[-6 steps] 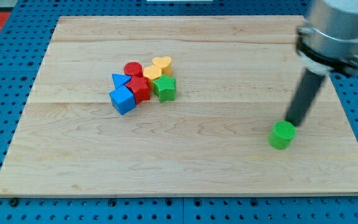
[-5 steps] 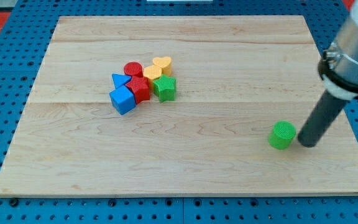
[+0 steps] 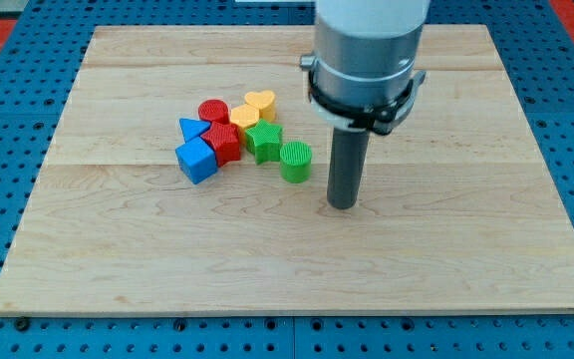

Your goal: Push the green circle below the green star

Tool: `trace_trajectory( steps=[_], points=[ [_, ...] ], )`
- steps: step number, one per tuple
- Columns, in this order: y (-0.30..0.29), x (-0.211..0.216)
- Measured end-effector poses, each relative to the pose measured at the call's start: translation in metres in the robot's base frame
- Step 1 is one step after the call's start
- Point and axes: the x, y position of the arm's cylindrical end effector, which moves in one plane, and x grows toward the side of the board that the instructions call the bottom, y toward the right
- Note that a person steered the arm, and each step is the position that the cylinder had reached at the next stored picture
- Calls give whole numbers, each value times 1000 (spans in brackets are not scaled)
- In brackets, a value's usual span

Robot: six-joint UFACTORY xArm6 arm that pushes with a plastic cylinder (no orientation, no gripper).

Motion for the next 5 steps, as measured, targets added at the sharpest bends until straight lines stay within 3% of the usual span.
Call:
trace_trajectory(
  steps=[1,2,3,5],
  points=[
    [-7,-32],
    [-34,-30],
    [-51,-2],
    [-67,-16]
  ],
)
